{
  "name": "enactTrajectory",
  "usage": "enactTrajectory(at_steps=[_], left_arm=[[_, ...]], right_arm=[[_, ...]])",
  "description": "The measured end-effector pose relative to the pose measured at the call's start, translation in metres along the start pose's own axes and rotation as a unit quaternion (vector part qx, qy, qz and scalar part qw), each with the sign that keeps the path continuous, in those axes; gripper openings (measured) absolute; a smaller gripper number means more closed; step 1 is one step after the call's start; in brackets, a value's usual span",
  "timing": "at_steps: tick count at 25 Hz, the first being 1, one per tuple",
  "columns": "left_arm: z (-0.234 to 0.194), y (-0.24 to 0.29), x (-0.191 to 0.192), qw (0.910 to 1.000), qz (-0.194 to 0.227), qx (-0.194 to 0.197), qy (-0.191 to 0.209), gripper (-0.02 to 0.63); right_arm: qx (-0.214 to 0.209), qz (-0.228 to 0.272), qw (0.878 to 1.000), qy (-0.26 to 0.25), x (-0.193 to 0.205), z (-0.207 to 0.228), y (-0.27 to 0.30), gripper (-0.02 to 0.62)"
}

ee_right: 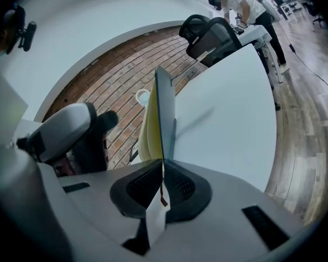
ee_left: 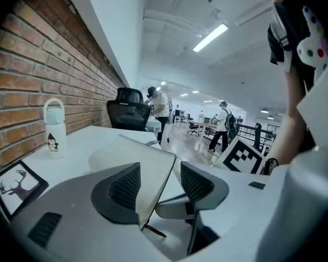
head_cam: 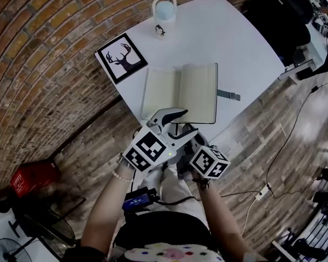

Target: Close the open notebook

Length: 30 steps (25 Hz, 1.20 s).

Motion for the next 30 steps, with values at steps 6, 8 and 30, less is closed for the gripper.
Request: enactTrajectory(at_steps=[6, 8, 30], left_arm=[[-0.006, 0.029, 0.002, 0.9982, -0.03, 0.045, 0.024, 0.244], [-0.007, 0.033, 0.001, 0.9982, -0.031, 0.046, 0.024, 0.244], [-0.006, 0.033, 0.014, 0.9982, -0.044, 0.041, 0.005, 0.244]], right_arm=[[-0.004, -0.017, 0.999, -0.039, -0.001, -0.002, 0.002, 0.038], [-0.003, -0.022, 0.998, -0.052, -0.002, -0.003, 0.002, 0.038], [0.03, -0.04, 0.963, -0.265, -0.013, -0.014, -0.004, 0.04]])
Point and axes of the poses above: the fingertips, and each gripper's own axes: y forward along the fingers, z to its right, x out of its underside, the point moved 10 cm from there along -y, backward along the fingers, and after that the axes turned 8 degrees about -x, right-handed, at the moved point
